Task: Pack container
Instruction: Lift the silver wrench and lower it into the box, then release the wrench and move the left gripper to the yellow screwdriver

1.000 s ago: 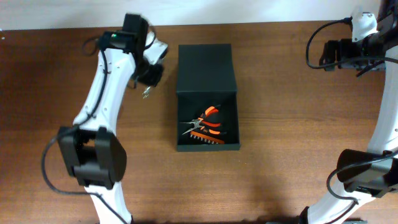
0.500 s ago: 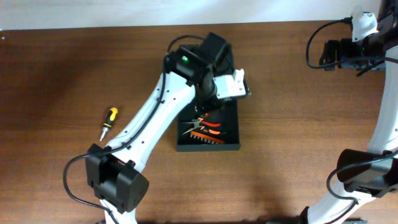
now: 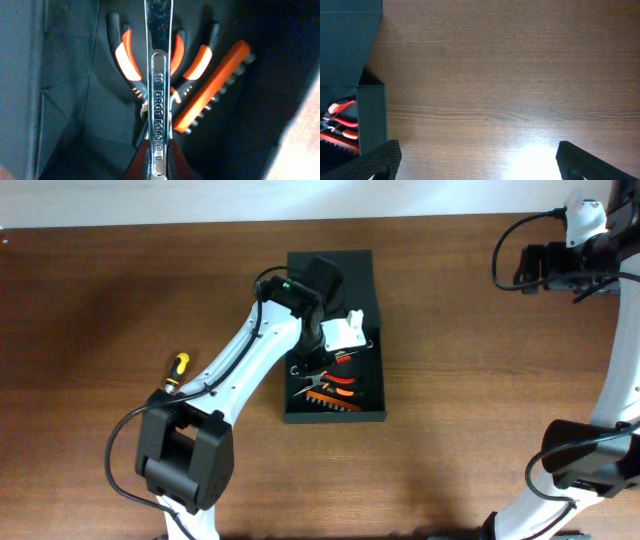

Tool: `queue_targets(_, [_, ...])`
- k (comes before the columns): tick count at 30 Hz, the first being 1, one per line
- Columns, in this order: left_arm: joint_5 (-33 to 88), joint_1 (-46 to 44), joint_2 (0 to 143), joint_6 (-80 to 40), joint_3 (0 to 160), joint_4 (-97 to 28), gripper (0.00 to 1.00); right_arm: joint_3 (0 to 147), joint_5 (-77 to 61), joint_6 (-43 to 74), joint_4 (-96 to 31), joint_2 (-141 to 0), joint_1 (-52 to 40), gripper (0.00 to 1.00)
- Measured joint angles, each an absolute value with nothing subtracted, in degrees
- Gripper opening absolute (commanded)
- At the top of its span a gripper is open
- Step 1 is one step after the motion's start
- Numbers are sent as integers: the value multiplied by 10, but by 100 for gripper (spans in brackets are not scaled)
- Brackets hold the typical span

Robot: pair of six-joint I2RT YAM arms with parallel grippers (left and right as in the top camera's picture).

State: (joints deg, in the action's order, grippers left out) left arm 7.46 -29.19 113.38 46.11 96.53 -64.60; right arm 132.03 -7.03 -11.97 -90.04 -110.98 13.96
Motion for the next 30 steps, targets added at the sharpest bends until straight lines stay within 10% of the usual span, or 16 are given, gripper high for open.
queue_targets(12, [73, -288, 1175, 461, 937, -597, 4, 1320, -70, -120, -900, -1110, 140, 99])
queue_targets(14, [73, -288, 1180, 461, 934, -593, 40, 1320, -70, -119, -900, -1110, 140, 99])
queue_targets(17, [73, -288, 1184, 463, 933, -591, 66, 1320, -70, -120, -901, -1110, 140, 99])
queue_targets(27, [55, -288, 1185, 424, 956, -618, 79, 1320, -70, -119, -900, -1110, 140, 99])
queue_targets(30, [27, -288, 1185, 395, 1022, -659, 100, 1320, -70, -120, -901, -1110, 140, 99])
